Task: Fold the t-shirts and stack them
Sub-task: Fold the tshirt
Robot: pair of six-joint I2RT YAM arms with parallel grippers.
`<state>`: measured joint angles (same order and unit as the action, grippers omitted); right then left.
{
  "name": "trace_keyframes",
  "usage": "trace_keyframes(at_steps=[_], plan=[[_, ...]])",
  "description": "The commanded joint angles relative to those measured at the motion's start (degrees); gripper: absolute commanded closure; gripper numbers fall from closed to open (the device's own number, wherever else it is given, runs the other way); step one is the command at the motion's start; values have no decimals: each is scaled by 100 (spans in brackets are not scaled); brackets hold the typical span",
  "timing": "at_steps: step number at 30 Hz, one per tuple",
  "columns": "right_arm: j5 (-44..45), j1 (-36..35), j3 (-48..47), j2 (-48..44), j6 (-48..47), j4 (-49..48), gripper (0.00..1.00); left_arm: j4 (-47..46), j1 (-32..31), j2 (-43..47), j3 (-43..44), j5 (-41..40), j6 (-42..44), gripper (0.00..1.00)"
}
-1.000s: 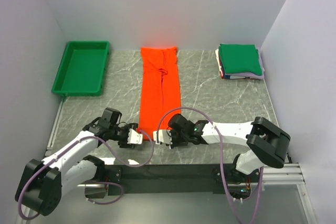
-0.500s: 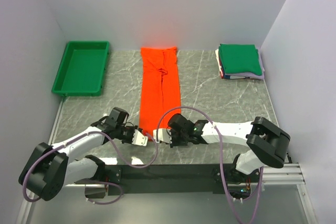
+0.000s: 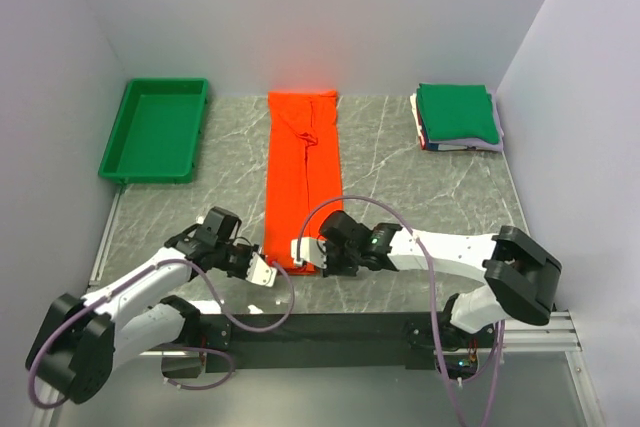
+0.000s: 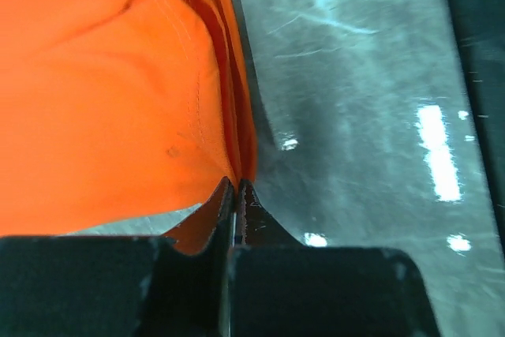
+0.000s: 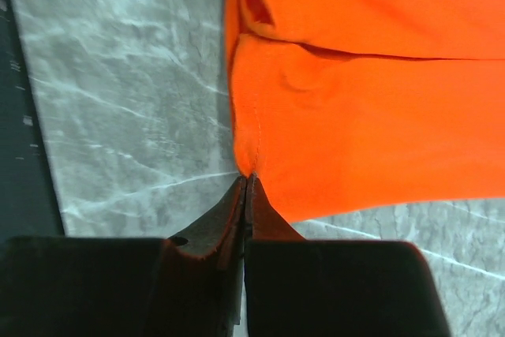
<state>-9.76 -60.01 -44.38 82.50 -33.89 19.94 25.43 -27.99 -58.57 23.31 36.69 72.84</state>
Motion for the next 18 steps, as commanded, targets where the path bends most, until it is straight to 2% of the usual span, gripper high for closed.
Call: trace_keyframes(at_steps=[1, 5, 8, 13, 18], plan=[[-210, -2, -395, -296, 339, 343, 100, 849, -49, 502, 174, 444, 328, 99], [-176, -2, -510, -401, 252, 536, 100, 937, -40, 890, 235, 409, 4, 99], [-175, 173, -686, -393, 76, 581, 100, 797, -40, 865, 428, 287, -356, 99], [-132, 604, -870, -410, -539, 520, 100, 192, 336, 417, 683, 172, -595, 99], [-342, 1174, -1283, -50, -1206, 616, 100, -660, 619, -180, 1035, 190, -472, 99]])
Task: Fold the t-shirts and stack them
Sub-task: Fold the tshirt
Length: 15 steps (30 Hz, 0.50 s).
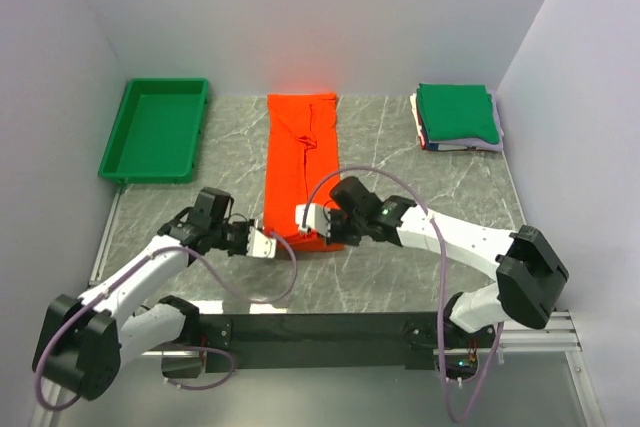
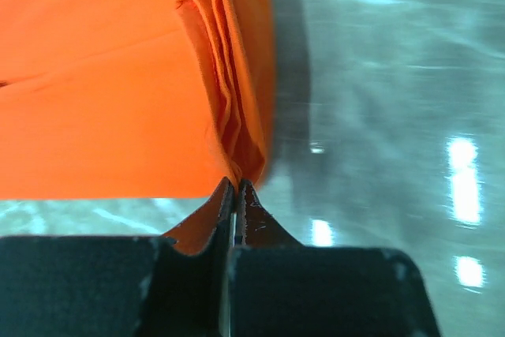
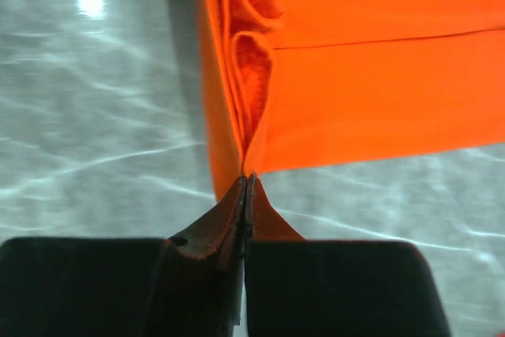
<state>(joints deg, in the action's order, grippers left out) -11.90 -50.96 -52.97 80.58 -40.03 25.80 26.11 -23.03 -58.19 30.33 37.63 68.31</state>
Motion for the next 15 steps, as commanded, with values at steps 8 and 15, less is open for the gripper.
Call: trace_keyframes(at_steps=[8, 15], plan=[[-567, 1052, -1303, 976, -1419, 48, 100, -1757, 474, -1413, 974, 228, 208, 99], [-892, 1633, -2364, 1855, -1982, 223, 100, -2153, 773, -2459, 1704, 307, 385, 99]])
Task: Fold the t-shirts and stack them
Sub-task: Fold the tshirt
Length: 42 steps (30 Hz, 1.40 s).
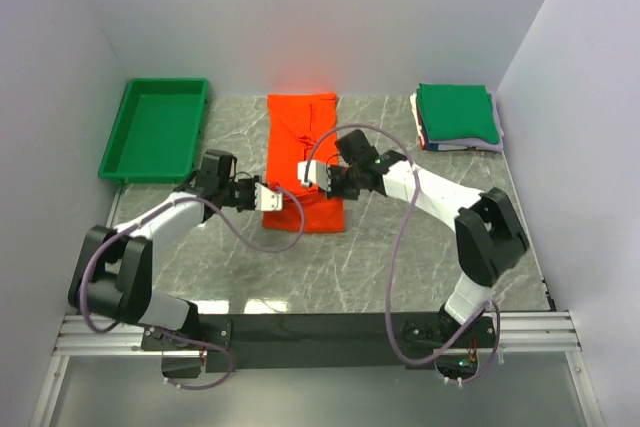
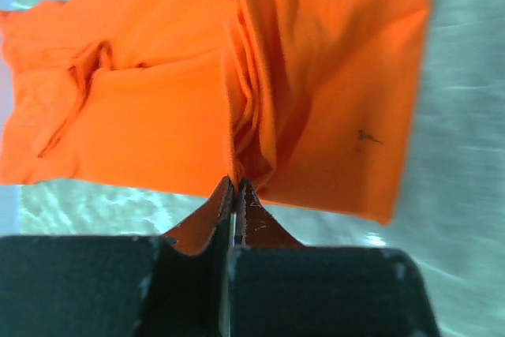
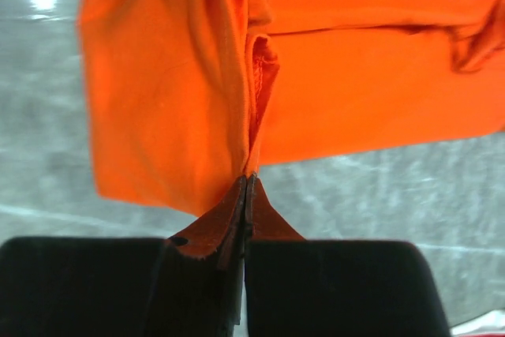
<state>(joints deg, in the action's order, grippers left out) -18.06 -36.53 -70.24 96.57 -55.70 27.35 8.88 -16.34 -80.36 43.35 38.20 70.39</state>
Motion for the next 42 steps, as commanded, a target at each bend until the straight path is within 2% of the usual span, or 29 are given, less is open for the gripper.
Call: trace_keyframes(at_steps=[1, 7, 21, 25, 30, 31, 32, 33, 35, 37, 40, 41, 42], plan=[[-311, 269, -788, 361, -459, 129, 100, -449, 157, -461, 593, 250, 185, 99], [-522, 691, -1974, 1423, -775, 428, 100, -695, 315, -1296, 1314, 162, 107, 99], [-663, 1131, -3899, 2972, -1127, 675, 100, -1003, 465, -2722, 2652, -66, -113, 99], [-690, 1175, -4200, 3253, -1180, 710, 100, -1020, 500, -2898, 2775, -128, -148, 99], [-611, 1192, -4104, 3350, -1215, 535, 100, -1082, 526, -3108, 2854, -277, -166, 99], [-558, 1184, -4077, 3359, -1171, 404, 96, -1091, 526, -3152, 2898, -312, -166, 96], [-497, 1184, -4051, 3359, -1058, 333, 92, -1160, 526, -3170, 2907, -347, -218, 82], [-444, 1201, -4016, 3350, -996, 262, 86, -1257, 526, -3179, 2924, -409, -262, 75], [-330, 1210, -4024, 3298, -751, 69, 68, -1284, 535, -3170, 2959, -471, -377, 71], [-224, 1263, -4129, 3219, -530, -72, 59, -1153, 579, -3100, 3003, -515, -525, 66], [-180, 1359, -4384, 3018, -39, 15, 58, -986, 676, -2802, 2925, -515, -1007, 59], [-180, 1377, -4402, 2938, 241, 59, 52, -916, 702, -2688, 2898, -489, -1166, 59], [-180, 1394, -4402, 2850, 392, 112, 52, -897, 754, -2461, 2846, -462, -1333, 58]])
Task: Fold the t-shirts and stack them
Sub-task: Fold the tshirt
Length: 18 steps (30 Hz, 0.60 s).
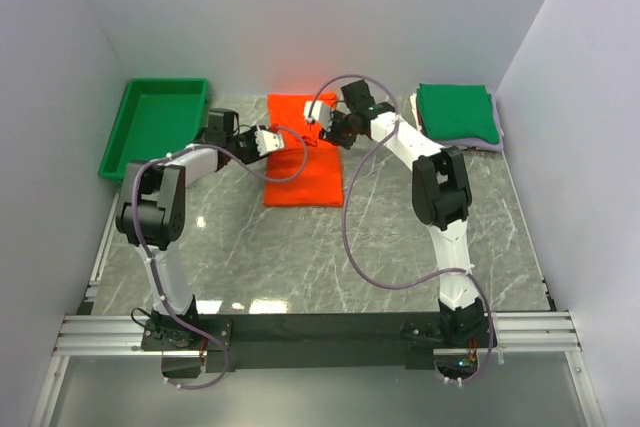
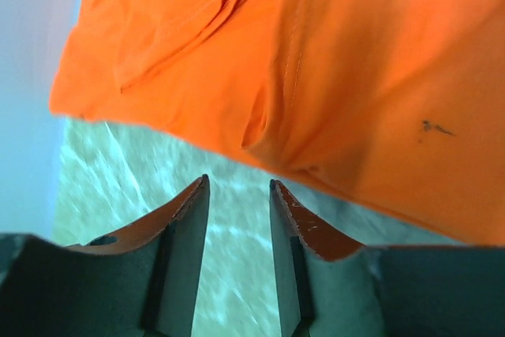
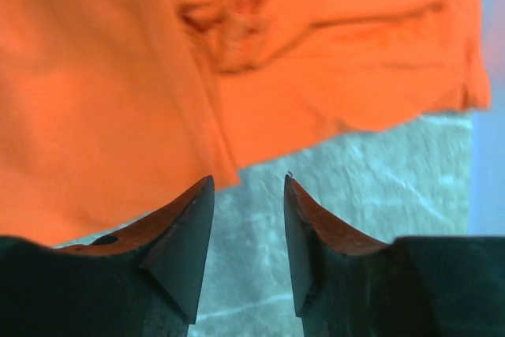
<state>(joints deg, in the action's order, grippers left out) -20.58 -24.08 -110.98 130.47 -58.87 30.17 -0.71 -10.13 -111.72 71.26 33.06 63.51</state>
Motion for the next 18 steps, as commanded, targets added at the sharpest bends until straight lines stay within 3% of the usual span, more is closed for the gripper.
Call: trace_keyframes(at_steps=[1, 6, 7, 8, 9, 13, 18], plan=[[54, 192, -328, -715, 884, 39, 52, 323, 152, 800, 28, 199, -994, 58], [-602, 254, -162, -1120, 2282, 1129, 57, 1362, 134, 1433, -147, 719, -2225, 56], [-753, 254, -117, -1147, 2492, 1497, 58, 1407, 125, 1460, -165, 772, -2864, 56], [-1294, 263, -73, -1069, 3286, 1927, 63, 1590, 73, 1495, -174, 920, -3723, 57], [-1482, 263, -30, -1068, 3294, 1931, 63, 1574, 55, 1487, -209, 922, -3731, 57], [-2054, 289, 172, -761, 4417, 2098, 67, 1644, 29, 1285, -271, 886, -5431, 60], [-2573, 439, 866, -603, 5543, 1431, 67, 1539, 37, 908, -428, 1272, -6655, 64]])
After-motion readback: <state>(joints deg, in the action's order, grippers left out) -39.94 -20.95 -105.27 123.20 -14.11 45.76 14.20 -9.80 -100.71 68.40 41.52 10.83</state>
